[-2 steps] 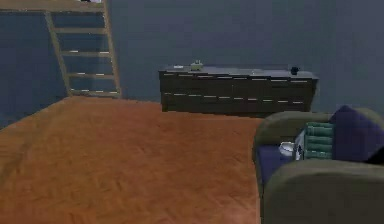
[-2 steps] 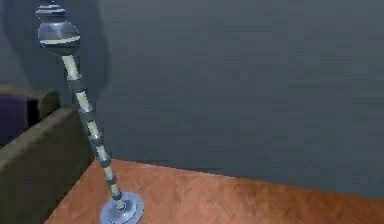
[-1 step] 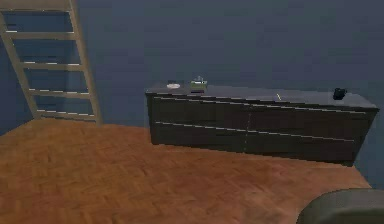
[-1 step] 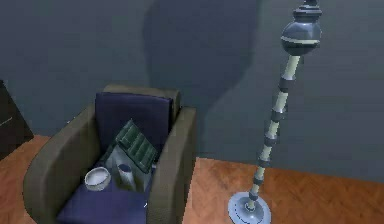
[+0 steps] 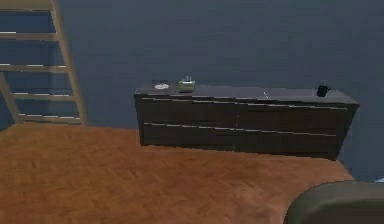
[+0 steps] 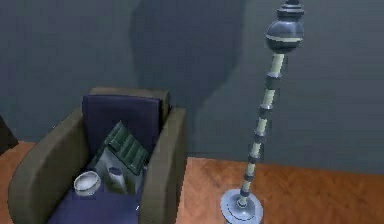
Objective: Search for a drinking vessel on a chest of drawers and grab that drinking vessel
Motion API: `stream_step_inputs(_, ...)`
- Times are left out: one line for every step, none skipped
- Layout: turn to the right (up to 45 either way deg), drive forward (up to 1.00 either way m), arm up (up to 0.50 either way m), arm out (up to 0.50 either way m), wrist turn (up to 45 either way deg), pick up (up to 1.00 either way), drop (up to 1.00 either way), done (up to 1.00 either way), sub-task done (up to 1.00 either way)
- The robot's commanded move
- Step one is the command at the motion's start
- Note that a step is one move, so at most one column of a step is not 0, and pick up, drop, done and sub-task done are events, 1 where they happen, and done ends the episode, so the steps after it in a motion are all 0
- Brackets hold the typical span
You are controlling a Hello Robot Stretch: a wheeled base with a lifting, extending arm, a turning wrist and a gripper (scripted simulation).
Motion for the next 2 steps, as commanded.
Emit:
stream_step_inputs(0.0,1.0,0.0,0.0,0.0,0.0,0.0,0.0,0.0)
stream_step_inputs(6.0,0.0,0.0,0.0,0.0,0.0,0.0,0.0,0.0)
